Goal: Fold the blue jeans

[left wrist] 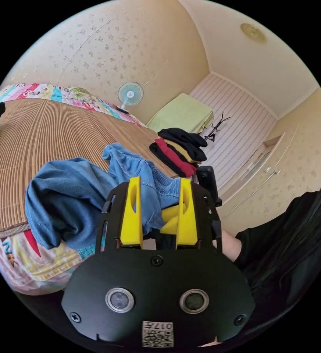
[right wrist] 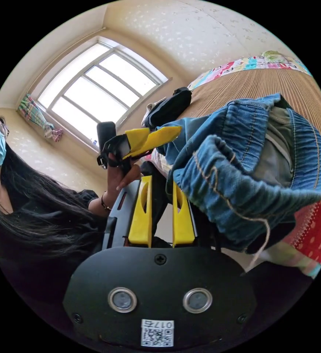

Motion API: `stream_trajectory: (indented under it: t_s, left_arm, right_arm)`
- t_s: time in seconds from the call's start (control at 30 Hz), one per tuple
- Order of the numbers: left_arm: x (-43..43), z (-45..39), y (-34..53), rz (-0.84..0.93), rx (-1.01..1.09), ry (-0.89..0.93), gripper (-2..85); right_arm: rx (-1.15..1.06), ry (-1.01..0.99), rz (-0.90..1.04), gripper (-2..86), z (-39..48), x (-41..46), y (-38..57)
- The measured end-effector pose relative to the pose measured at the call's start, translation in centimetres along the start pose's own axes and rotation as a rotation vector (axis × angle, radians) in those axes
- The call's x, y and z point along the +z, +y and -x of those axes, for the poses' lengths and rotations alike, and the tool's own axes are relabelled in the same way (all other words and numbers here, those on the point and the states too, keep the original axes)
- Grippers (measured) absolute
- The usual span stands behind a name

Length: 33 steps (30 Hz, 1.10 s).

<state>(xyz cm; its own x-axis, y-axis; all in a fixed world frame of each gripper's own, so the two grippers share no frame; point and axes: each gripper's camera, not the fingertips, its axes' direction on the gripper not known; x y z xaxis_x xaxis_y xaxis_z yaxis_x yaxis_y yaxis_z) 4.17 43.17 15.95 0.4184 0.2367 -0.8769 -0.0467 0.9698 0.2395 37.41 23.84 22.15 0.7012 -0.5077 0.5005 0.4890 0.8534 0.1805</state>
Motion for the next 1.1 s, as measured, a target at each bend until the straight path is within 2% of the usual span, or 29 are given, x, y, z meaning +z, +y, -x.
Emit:
stream_trajectory:
  t_s: [0.1,0.13,0.23,0.3,0.37,0.63,0.7,0.8,0.87,0.93,1.03,1.1]
  left_arm:
    - [4.4,1.3,-0.5,0.194,-0.012,0.056,0.4]
    - [4.8,1.5,-0.5,0.203,-0.018,0.067,0.1]
    - [3.2,1.9,-0.1,0.073,0.016,0.097,-0.8]
    - [0.6,3.0,0.0,-0.04,-0.013,0.054,-0.9]
    - [-0.8,4.1,0.0,-0.081,-0.032,0.054,-1.0]
    - [0.1,4.9,1.4,-0.109,-0.029,0.046,-0.9]
    - [1.4,4.1,1.3,-0.079,0.011,-0.015,-0.6]
    - [2.7,2.3,1.0,-0.05,0.078,-0.142,1.5]
    - [3.1,1.2,0.9,-0.054,0.117,-0.181,4.4]
    - [3.5,0.5,0.9,-0.065,0.139,-0.183,6.8]
    - [4.1,0.0,1.1,-0.074,0.158,-0.114,7.9]
    - [4.5,-0.2,1.2,-0.081,0.163,-0.045,7.9]
  right_arm:
    - [-0.026,0.002,0.02,9.0,0.5,-0.2,-0.6]
    - [-0.023,-0.006,0.024,9.3,0.5,-0.4,-0.7]
    - [0.006,-0.015,0.071,9.0,0.2,-1.8,-1.5]
    - [0.039,0.012,0.063,8.3,0.0,-3.6,-1.7]
    - [0.091,0.038,0.031,8.1,-0.4,-5.2,-1.7]
    - [0.429,0.085,-0.058,10.0,-4.0,-10.1,-1.7]
    - [0.576,0.235,-0.101,13.1,-5.6,-10.3,-1.1]
    - [0.679,0.309,-0.126,20.7,-6.9,-8.4,-0.7]
    - [0.712,0.349,-0.105,21.7,-7.4,-6.5,-0.7]
    - [0.735,0.393,-0.077,20.8,-7.9,-4.6,-1.0]
    - [0.702,0.259,-0.031,9.4,-8.5,-1.4,-2.0]
    - [0.613,0.273,-0.118,4.3,-6.1,-1.3,-3.1]
